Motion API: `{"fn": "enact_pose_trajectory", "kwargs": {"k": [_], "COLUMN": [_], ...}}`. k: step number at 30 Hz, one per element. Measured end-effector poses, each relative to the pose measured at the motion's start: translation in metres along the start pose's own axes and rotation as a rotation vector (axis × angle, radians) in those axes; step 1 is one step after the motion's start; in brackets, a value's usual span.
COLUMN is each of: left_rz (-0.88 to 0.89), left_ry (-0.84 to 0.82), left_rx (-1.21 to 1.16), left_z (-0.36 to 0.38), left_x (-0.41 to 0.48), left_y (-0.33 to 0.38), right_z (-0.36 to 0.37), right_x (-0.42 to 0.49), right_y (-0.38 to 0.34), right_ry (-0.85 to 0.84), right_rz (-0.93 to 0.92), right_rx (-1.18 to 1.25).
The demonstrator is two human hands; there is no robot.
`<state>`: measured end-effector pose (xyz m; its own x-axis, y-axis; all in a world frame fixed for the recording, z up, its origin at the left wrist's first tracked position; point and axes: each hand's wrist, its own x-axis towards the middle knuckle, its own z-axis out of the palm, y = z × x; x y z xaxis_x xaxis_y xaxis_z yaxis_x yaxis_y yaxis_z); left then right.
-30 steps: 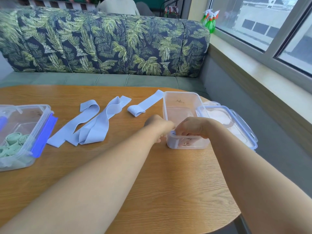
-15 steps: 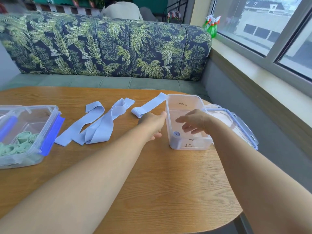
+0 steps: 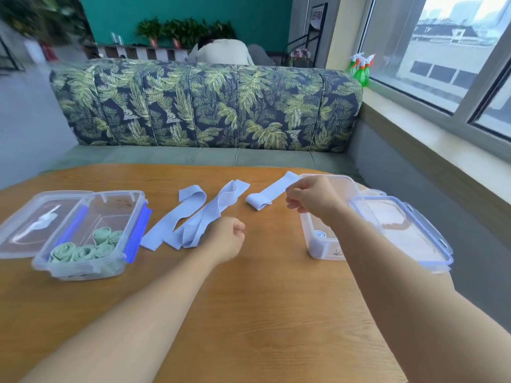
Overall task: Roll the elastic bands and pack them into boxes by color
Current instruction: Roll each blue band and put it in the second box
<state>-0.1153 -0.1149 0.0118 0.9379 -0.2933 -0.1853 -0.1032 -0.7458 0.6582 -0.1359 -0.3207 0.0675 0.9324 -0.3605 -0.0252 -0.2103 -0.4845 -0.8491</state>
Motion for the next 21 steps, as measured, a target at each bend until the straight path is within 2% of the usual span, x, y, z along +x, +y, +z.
{"fn": "enact_pose_trajectory", "kwargs": {"k": [4, 7, 10, 17, 21], "left_rz": [0.078, 0.174, 0.197, -0.024, -0.079], "left_ry": [-0.023, -0.084, -0.037, 0.112, 0.098], "left_rx": [0.289, 0.382, 0.463, 0.398, 0.316], "left_z": [-0.013, -0.016, -0.014, -0.017, -0.017], "left_x": [-0.001, 0.000, 0.006, 0.006, 0.003], "left_y": [-0.026, -0.040, -0.054, -0.079, -0.082], "right_z": [0.043, 0.075, 0.109, 0.170, 0.190], "right_x": [0.010, 0.014, 0.013, 0.006, 0.009], "right_y": [-0.003, 0.004, 0.013, 0.012, 0.004], "right_ry": [-0.013, -0.044, -0.077, -0.162, -0.106], "right_rz": [0.041, 0.099, 0.128, 0.216, 0.258], "right_rx": [-0.063, -0.116, -0.090, -0.064, -0.226]}}
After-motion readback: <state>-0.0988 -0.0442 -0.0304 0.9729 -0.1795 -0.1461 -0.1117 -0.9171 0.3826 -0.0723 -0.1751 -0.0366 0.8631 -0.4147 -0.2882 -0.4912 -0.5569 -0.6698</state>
